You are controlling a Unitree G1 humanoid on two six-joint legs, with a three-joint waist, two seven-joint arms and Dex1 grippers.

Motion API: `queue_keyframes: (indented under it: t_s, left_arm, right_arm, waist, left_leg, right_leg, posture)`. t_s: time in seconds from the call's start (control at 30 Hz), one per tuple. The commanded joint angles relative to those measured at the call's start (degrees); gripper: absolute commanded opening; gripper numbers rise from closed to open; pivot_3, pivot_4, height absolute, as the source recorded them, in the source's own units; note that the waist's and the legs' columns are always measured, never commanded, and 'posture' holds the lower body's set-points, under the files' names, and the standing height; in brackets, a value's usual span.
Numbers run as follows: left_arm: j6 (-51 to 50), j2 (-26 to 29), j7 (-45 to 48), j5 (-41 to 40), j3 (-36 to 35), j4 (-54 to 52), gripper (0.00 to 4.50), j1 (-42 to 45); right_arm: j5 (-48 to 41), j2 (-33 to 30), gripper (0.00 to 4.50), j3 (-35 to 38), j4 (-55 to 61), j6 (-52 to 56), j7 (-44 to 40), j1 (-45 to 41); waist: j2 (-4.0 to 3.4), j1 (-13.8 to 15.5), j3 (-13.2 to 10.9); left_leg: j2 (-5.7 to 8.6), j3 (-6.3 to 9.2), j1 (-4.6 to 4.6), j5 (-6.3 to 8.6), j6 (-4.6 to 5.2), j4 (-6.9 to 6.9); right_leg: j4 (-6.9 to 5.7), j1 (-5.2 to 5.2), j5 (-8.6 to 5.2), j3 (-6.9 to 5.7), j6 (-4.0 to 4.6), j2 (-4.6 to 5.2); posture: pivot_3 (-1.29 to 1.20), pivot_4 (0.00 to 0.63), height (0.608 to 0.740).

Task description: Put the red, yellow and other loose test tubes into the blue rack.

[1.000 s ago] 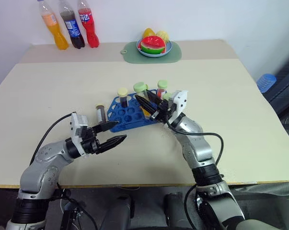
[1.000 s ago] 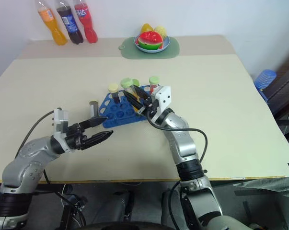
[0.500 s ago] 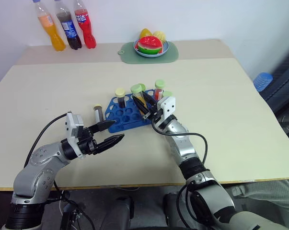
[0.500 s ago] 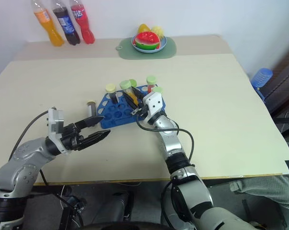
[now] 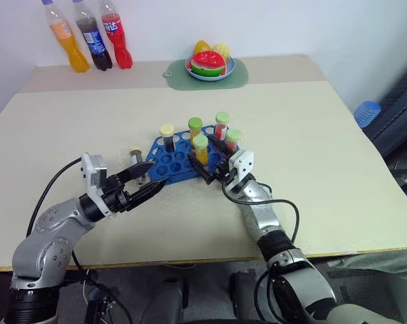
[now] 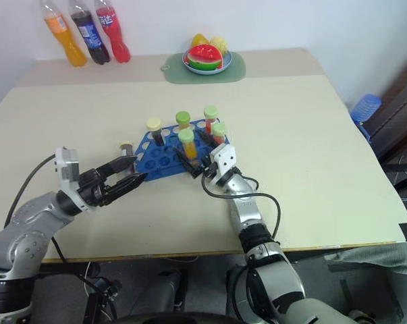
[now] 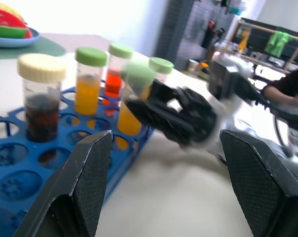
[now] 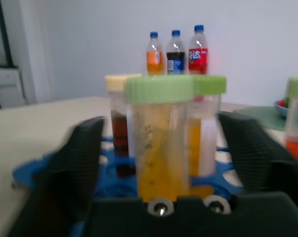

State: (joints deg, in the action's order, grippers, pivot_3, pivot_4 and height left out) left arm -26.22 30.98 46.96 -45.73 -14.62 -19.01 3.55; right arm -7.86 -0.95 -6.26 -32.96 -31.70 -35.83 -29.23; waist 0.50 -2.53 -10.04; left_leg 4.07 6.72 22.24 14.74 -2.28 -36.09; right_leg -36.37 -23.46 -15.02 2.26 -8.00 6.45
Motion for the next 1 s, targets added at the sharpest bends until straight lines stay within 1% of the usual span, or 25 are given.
queue_keyframes:
  t_s: [0.03, 0.07, 0.17, 0.23, 0.27, 0.3, 0.37, 0.4, 0.43, 0.5, 0.57, 0.63, 0.77, 0.83, 1.0]
  left_arm:
    - [-0.8, -1.1, -4.8, -1.9, -3.3, -0.5, 3.62, 1.8]
    - [-1.1, -1.9, -7.6, -1.9, -3.9, -0.5, 3.62, 2.6]
    - [-7.1, -4.4, -25.5, -0.2, -6.1, -2.2, 3.62, 6.6]
    - [-11.8, -5.5, -34.2, -2.0, -7.5, -4.3, 3.62, 8.0]
    - [-16.1, -6.0, -40.5, -4.1, -8.7, -5.1, 3.62, 9.2]
    - [-23.1, -5.6, -47.4, -6.7, -9.8, -5.0, 3.62, 11.2]
    - [-35.6, -5.1, -59.6, -13.6, -12.3, -2.5, 3.62, 16.4]
    - [-39.8, -5.2, -63.9, -16.5, -13.3, -0.9, 3.62, 18.9]
    - [-43.7, -5.6, -67.8, -18.3, -14.0, 1.5, 3.62, 22.3]
    - [-53.0, -7.5, -76.3, -20.0, -16.7, 10.1, 3.62, 30.7]
    - [-57.3, -9.1, -80.6, -19.4, -18.2, 14.6, 3.62, 35.9]
    - [-60.8, -10.2, -82.7, -16.6, -19.2, 18.7, 3.62, 40.0]
    - [-65.4, -12.1, -84.1, -10.4, -20.8, 28.2, 3.62, 45.9]
    - [-66.0, -12.5, -83.9, -7.0, -21.2, 32.6, 3.62, 47.9]
    - [-62.2, -14.0, -81.8, 1.8, -20.0, 41.3, 3.62, 52.1]
  right_arm:
    - [0.3, -2.6, 4.43, -0.9, 8.1, 2.3, -1.3, 2.2]
    - [0.7, -4.0, 4.43, -1.4, 10.0, 2.9, -2.2, 3.2]
    - [-1.1, -11.1, 4.43, -1.7, 20.1, 9.2, -6.7, 8.4]
    - [-3.2, -15.4, 4.43, -2.1, 26.3, 13.7, -9.7, 11.8]
    - [-4.6, -18.5, 4.43, -1.9, 30.0, 16.7, -11.8, 14.2]
    - [-5.8, -22.1, 4.43, -1.6, 33.5, 18.7, -14.3, 16.9]
    - [-8.5, -28.2, 4.43, -0.5, 38.9, 22.5, -18.3, 21.2]
    - [-9.3, -30.1, 4.43, 0.0, 40.5, 23.6, -19.3, 22.3]
    - [-10.4, -32.5, 4.43, 0.9, 42.0, 24.8, -20.8, 23.2]
    - [-13.5, -37.1, 4.43, 3.0, 44.6, 27.5, -24.2, 23.8]
    - [-15.4, -40.0, 4.43, 4.1, 45.9, 29.6, -26.5, 22.7]
    - [-16.5, -42.0, 4.43, 4.3, 46.6, 32.2, -28.2, 21.0]
    - [-16.0, -43.3, 4.43, 4.0, 45.7, 33.8, -29.8, 17.3]
    - [-15.3, -43.0, 4.43, 3.6, 45.7, 34.1, -30.0, 16.1]
    - [-14.8, -42.3, 4.43, 3.7, 47.0, 34.9, -29.2, 15.7]
  waist:
    - [0.01, 0.0, 0.0]
    - [0.01, 0.1, 0.0]
    - [0.05, 0.8, 0.0]
    - [0.07, 1.3, 0.0]
    - [0.07, 1.4, 0.0]
    - [0.08, 1.6, 0.0]
    - [0.14, 1.9, 0.0]
    - [0.20, 1.9, 0.0]
    - [0.22, 1.8, 0.0]
    - [0.27, 1.9, 0.0]
    - [0.31, 1.7, 0.0]
    - [0.34, 1.4, 0.1]
    - [0.38, 1.7, 0.0]
    - [0.41, 1.8, 0.0]
    - [0.53, 2.2, 0.0]
  left_leg:
    - [0.00, 0.00, 0.00, 0.00, 0.00, 0.00]
    - [0.01, -0.01, 0.00, 0.00, 0.00, -0.02]
    - [0.04, 0.01, 0.01, 0.01, 0.01, -0.08]
    - [0.05, 0.00, 0.03, 0.02, 0.03, -0.09]
    - [0.04, -0.03, 0.03, 0.03, 0.04, -0.09]
    - [0.04, -0.04, 0.04, 0.03, 0.05, -0.09]
    - [0.04, 0.00, 0.05, 0.04, 0.07, -0.10]
    - [0.05, 0.01, 0.06, 0.04, 0.07, -0.13]
    - [0.05, 0.02, 0.05, 0.05, 0.08, -0.15]
    - [0.08, 0.02, 0.05, 0.05, 0.08, -0.22]
    - [0.11, 0.03, 0.04, 0.04, 0.08, -0.29]
    - [0.09, -0.01, 0.01, 0.04, 0.08, -0.29]
    - [0.10, -0.03, 0.06, -0.07, -0.13, -0.22]
    - [0.10, -0.05, 0.08, -0.10, -0.18, -0.23]
    - [0.13, -0.05, 0.12, -0.12, -0.22, -0.26]
  right_leg:
    - [0.00, 0.00, 0.00, 0.00, 0.00, 0.00]
    - [0.00, 0.01, 0.00, 0.01, 0.00, 0.00]
    - [0.04, 0.06, 0.00, 0.00, -0.01, 0.04]
    - [0.05, 0.07, 0.00, 0.01, -0.01, 0.05]
    - [0.05, 0.06, 0.00, 0.02, -0.01, 0.05]
    - [0.05, 0.05, 0.00, 0.04, -0.02, 0.05]
    - [0.05, 0.07, -0.01, 0.01, -0.03, 0.04]
    - [0.05, 0.09, -0.01, 0.01, -0.04, 0.04]
    - [0.04, 0.11, -0.01, -0.01, -0.04, 0.04]
    - [0.01, 0.15, 0.00, -0.03, -0.07, 0.03]
    - [0.01, 0.22, 0.03, -0.06, -0.10, 0.03]
    - [0.03, 0.22, 0.03, -0.05, -0.11, 0.02]
    - [0.06, 0.11, 0.03, -0.05, -0.11, 0.02]
    - [0.08, 0.11, 0.03, -0.04, -0.11, 0.03]
    - [0.10, 0.12, 0.03, -0.06, -0.11, 0.06]
  posture:
    - [0.00, 0.150, 0.740]
    - [0.00, 0.150, 0.740]
    - [0.00, 0.150, 0.740]
    - [0.00, 0.150, 0.740]
    - [0.00, 0.150, 0.740]
    - [0.00, 0.150, 0.740]
    - [0.00, 0.150, 0.740]
    - [0.00, 0.150, 0.740]
    - [0.00, 0.150, 0.740]
    - [0.00, 0.150, 0.740]
    - [0.00, 0.150, 0.740]
    - [0.00, 0.150, 0.740]
    - [0.00, 0.150, 0.740]
    - [0.00, 0.150, 0.740]
    - [0.00, 0.150, 0.740]
